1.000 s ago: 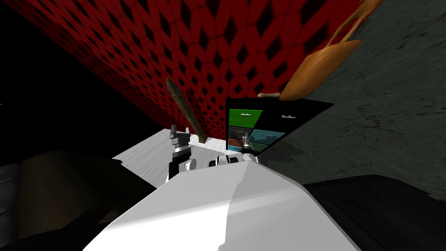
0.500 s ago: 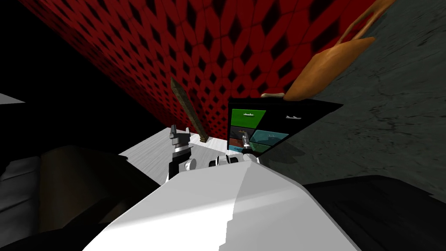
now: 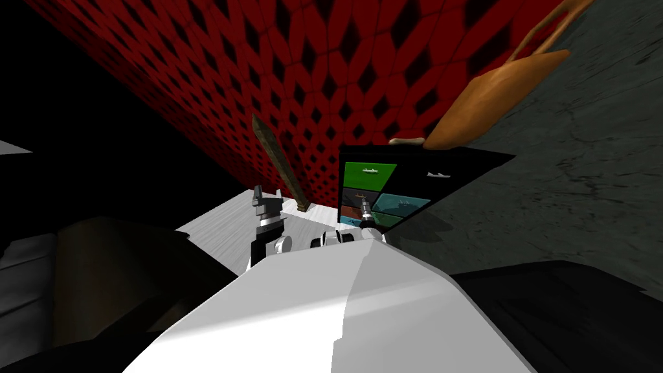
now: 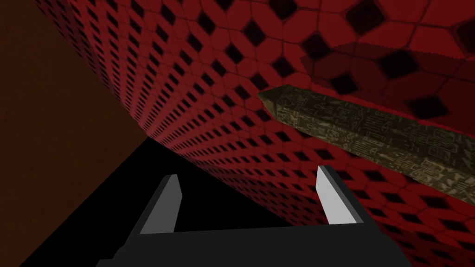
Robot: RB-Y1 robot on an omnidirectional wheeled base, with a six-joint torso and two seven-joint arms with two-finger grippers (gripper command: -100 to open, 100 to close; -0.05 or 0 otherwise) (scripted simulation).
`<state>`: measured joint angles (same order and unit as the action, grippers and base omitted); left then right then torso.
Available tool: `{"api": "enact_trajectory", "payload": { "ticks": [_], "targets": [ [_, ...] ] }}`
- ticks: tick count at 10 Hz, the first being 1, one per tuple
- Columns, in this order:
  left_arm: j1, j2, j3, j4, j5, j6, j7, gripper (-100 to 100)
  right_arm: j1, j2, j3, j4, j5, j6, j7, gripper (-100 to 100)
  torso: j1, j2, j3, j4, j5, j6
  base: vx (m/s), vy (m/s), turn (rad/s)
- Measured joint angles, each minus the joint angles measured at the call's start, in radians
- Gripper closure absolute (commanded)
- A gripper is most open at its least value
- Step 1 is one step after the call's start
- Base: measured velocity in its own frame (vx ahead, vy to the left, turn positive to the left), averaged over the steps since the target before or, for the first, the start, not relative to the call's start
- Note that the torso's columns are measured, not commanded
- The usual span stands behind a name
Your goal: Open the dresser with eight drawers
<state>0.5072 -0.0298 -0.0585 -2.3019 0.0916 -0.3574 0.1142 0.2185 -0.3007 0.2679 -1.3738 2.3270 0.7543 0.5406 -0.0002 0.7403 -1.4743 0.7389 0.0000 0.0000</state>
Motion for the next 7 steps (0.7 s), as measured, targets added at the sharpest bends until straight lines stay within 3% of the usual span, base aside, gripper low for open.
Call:
{"api": "enact_trajectory", "payload": {
  "ticks": [4, 5, 7],
  "targets": [
    [0.0, 0.0, 0.0, 0.0, 0.0, 0.0, 0.0, 0, 0.001, -0.002, -0.004, -0.039, 0.0, -0.033, 0.011, 100, 0.0, -0.002, -0.002, -0.001, 0.0, 0.0, -0.165, 0.07, -0.049],
    [0.0, 0.0, 0.0, 0.0, 0.0, 0.0, 0.0, 0, 0.001, -0.002, -0.004, -0.041, 0.0, -0.035, 0.012, -100, -0.003, -0.009, -0.005, -0.002, -0.001, 0.0, 0.072, -0.035, 0.023],
    [0.0, 0.0, 0.0, 0.0, 0.0, 0.0, 0.0, 0, -0.004, -0.008, -0.009, -0.04, 0.0, -0.04, 0.016, -100, -0.004, -0.013, -0.009, -0.004, -0.001, 0.0, 0.15, -0.056, 0.02]
  ]
}}
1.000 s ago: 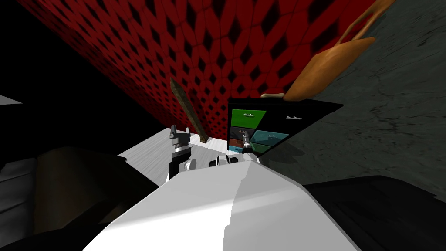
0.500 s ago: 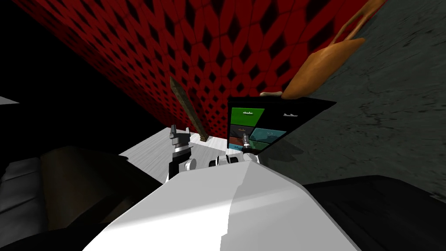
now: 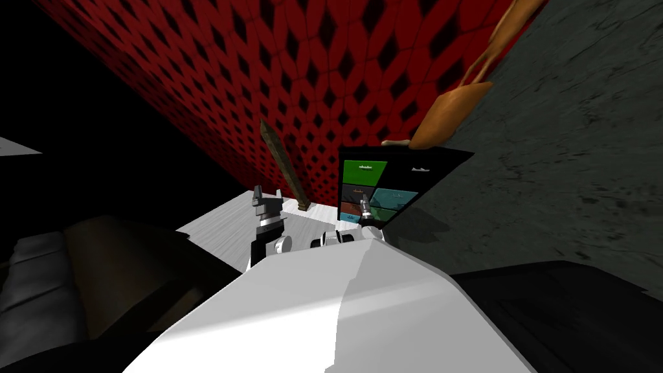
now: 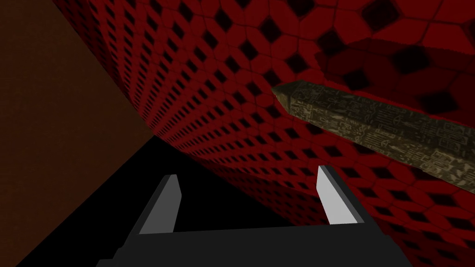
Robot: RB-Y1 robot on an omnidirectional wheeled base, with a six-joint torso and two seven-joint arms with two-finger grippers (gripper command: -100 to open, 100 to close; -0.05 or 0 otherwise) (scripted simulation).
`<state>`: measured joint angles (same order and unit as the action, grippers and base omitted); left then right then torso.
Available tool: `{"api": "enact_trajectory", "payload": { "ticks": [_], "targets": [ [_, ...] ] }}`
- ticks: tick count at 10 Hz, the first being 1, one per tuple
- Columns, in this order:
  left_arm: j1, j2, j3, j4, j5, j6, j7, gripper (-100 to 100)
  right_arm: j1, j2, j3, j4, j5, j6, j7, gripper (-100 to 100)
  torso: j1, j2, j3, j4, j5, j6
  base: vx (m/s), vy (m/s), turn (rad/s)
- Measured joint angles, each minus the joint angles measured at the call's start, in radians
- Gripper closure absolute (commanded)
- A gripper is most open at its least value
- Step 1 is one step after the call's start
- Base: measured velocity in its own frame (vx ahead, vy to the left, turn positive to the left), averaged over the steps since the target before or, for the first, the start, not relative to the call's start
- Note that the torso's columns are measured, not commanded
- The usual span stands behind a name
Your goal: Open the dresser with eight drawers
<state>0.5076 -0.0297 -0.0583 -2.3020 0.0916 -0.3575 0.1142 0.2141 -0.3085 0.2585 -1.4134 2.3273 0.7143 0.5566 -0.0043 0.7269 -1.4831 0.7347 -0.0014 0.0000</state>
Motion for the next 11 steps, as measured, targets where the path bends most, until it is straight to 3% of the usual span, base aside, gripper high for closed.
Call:
{"api": "enact_trajectory", "payload": {
  "ticks": [5, 6, 7, 8, 11],
  "targets": [
    [0.0, 0.0, 0.0, 0.0, 0.0, 0.0, 0.0, 0, -0.027, -0.019, -0.022, -0.007, -0.018, -0.034, 0.009, -100, 0.006, 0.014, 0.009, 0.004, 0.002, 0.0, 0.083, -0.017, 0.0],
    [0.0, 0.0, 0.0, 0.0, 0.0, 0.0, 0.0, 0, -0.027, -0.02, -0.023, -0.008, -0.019, -0.038, 0.01, 100, 0.005, 0.013, 0.008, 0.004, 0.001, 0.0, -0.043, 0.002, 0.026],
    [-0.001, 0.0, 0.0, 0.0, 0.0, 0.0, 0.0, 0, -0.019, -0.013, -0.014, 0.001, -0.009, -0.022, 0.006, 100, 0.004, 0.015, 0.01, 0.004, 0.001, 0.0, -0.034, 0.004, -0.002],
    [-0.001, 0.0, 0.0, 0.0, 0.0, 0.0, 0.0, 0, -0.017, -0.011, -0.011, 0.001, -0.007, -0.016, 0.005, -100, 0.002, 0.01, 0.007, 0.003, 0.001, -0.001, 0.027, 0.1, -0.111],
    [0.0, 0.0, 0.0, 0.0, 0.0, 0.0, 0.0, 0, -0.018, 0.005, -0.04, 0.016, -0.024, 0.007, 0.016, -100, 0.009, 0.008, 0.005, 0.002, 0.003, 0.0, 0.036, 0.15, -0.076]
  ]
}}
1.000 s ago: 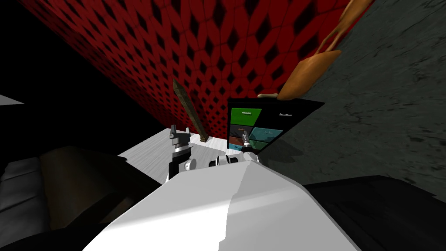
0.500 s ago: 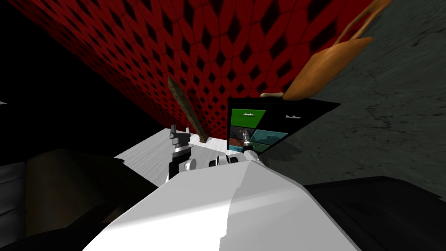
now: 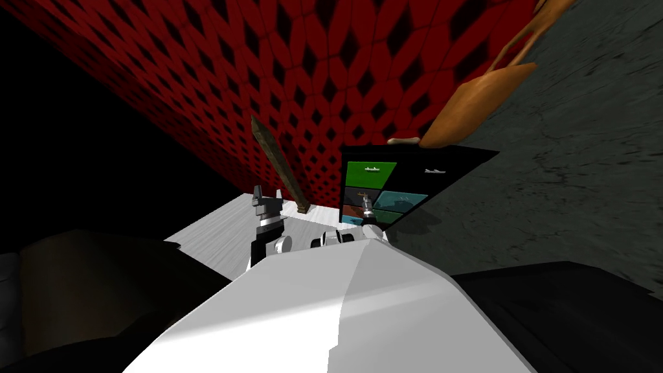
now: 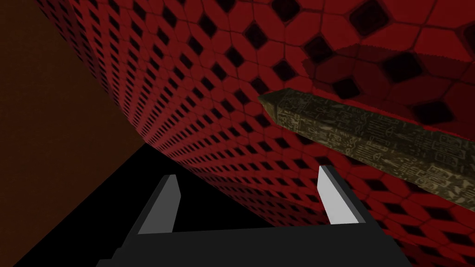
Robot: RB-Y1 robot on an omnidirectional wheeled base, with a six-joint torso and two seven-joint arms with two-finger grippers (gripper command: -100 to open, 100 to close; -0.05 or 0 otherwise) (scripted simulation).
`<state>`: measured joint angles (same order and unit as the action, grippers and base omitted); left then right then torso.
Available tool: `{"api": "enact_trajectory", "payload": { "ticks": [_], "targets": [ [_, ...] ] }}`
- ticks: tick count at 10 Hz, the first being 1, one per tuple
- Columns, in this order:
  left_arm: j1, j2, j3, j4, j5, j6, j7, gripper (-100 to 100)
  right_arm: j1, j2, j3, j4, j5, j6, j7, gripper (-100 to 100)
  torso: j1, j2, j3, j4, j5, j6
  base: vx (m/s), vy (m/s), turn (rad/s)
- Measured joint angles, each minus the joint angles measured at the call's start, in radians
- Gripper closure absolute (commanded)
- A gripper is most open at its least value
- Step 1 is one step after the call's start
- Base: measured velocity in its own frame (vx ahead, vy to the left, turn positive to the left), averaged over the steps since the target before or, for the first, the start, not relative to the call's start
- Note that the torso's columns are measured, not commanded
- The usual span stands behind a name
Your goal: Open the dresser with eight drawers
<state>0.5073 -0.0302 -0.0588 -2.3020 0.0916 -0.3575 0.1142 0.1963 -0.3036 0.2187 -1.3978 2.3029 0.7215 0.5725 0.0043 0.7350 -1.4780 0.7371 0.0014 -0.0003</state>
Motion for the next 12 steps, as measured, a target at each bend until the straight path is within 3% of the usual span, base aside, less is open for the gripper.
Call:
{"api": "enact_trajectory", "payload": {
  "ticks": [3, 4, 5, 6, 9, 11, 12],
  "targets": [
    [0.0, 0.0, 0.0, 0.0, 0.0, 0.0, 0.0, 0, -0.021, -0.014, -0.018, -0.009, -0.019, -0.029, 0.008, -100, -0.009, 0.003, 0.002, 0.001, -0.003, 0.0, 0.038, 0.017, -0.017],
    [0.0, 0.0, 0.0, 0.0, 0.0, 0.0, 0.0, 0, -0.022, -0.015, -0.019, -0.009, -0.019, -0.032, 0.009, 100, -0.006, 0.004, 0.003, 0.001, -0.002, 0.0, -0.029, -0.015, 0.028],
    [0.0, 0.0, 0.0, 0.0, 0.0, 0.0, 0.0, 0, -0.007, -0.01, -0.012, -0.011, -0.012, -0.02, 0.005, 100, -0.005, 0.007, 0.004, 0.002, -0.002, 0.0, -0.024, -0.008, 0.005],
    [0.0, 0.0, 0.0, 0.0, 0.0, 0.0, 0.0, 0, -0.003, -0.009, -0.009, -0.01, -0.01, -0.017, 0.004, -100, -0.004, 0.005, 0.003, 0.003, 0.0, 0.0, -0.07, -0.09, 0.064],
    [0.0, 0.001, 0.0, 0.0, 0.0, 0.0, 0.0, 0, -0.007, -0.024, 0.021, -0.019, 0.007, -0.033, -0.013, -100, -0.006, 0.004, 0.002, 0.001, -0.002, 0.0, -0.075, -0.104, 0.072],
    [0.0, 0.0, 0.0, 0.0, 0.0, 0.0, 0.0, 0, -0.02, -0.032, 0.011, -0.024, -0.004, -0.051, -0.012, -100, 0.001, -0.003, -0.001, 0.0, 0.0, 0.0, 0.023, -0.005, -0.013],
    [0.0, 0.0, 0.0, 0.0, 0.0, 0.0, 0.0, 0, -0.022, -0.033, 0.009, -0.025, -0.006, -0.056, -0.011, 100, -0.001, 0.0, 0.0, 0.0, 0.0, 0.0, 0.0, 0.0, 0.0]
  ]
}}
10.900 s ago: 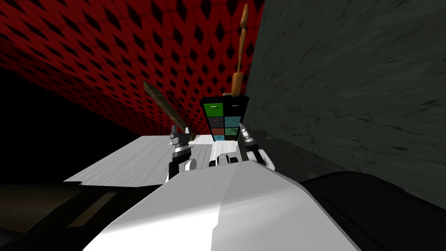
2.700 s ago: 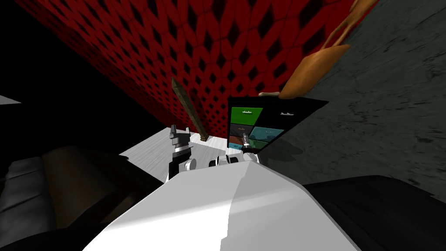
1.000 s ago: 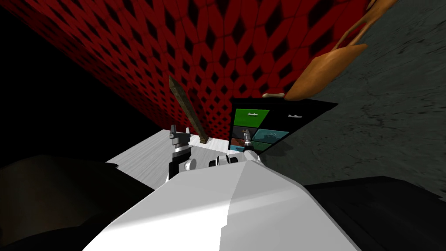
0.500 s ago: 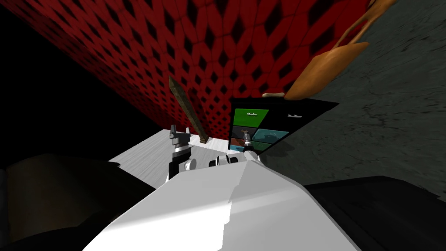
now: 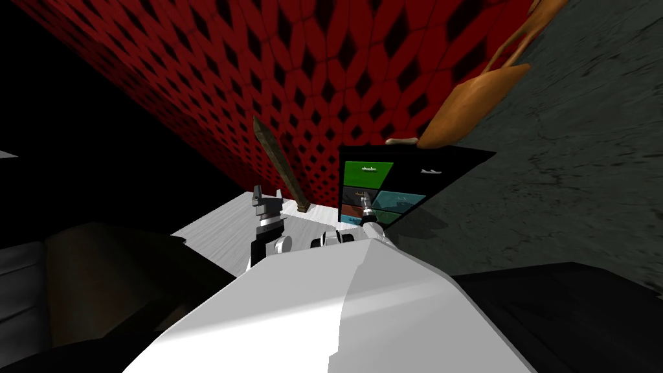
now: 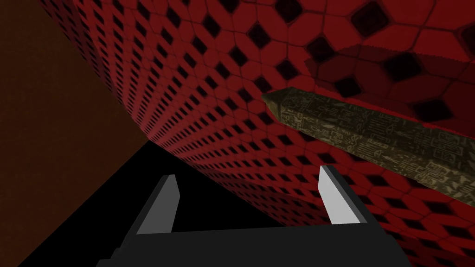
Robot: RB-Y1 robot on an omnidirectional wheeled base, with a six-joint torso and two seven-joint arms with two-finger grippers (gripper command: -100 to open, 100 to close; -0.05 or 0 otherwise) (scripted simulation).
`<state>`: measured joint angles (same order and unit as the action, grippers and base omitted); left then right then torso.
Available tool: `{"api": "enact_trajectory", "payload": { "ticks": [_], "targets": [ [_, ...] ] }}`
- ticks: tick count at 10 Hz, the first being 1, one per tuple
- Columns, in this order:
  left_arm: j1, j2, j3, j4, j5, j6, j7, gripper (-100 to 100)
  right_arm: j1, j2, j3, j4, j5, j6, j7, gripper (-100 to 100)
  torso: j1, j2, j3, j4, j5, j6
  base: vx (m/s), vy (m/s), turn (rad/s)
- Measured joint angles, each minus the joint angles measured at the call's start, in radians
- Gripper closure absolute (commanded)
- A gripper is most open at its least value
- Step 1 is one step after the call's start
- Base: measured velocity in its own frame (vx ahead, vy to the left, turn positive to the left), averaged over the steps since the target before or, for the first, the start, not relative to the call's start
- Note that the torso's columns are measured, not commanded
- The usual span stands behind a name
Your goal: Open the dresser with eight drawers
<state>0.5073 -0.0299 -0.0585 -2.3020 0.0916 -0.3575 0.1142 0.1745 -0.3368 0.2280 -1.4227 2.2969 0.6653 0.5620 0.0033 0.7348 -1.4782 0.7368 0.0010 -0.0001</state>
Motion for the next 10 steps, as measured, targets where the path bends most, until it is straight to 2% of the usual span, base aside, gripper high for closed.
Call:
{"api": "enact_trajectory", "payload": {
  "ticks": [6, 7, 10],
  "targets": [
    [0.0, 0.0, 0.0, 0.0, 0.0, 0.0, 0.0, 0, 0.009, 0.003, 0.005, -0.028, 0.006, -0.013, 0.002, 100, -0.003, 0.004, 0.003, 0.001, -0.001, 0.0, -0.148, 0.054, -0.036],
    [0.0, 0.0, 0.0, 0.0, 0.0, 0.0, 0.0, 0, 0.009, 0.003, 0.006, -0.029, 0.006, -0.014, 0.002, -100, -0.005, -0.003, -0.001, 0.0, -0.001, 0.0, 0.071, -0.025, 0.057],
    [0.0, 0.0, 0.0, 0.0, 0.0, 0.0, 0.0, 0, 0.01, 0.005, 0.009, -0.012, 0.007, -0.006, 0.002, -100, -0.006, -0.003, -0.002, -0.001, -0.002, 0.0, 0.14, -0.065, 0.042]
  ]
}}
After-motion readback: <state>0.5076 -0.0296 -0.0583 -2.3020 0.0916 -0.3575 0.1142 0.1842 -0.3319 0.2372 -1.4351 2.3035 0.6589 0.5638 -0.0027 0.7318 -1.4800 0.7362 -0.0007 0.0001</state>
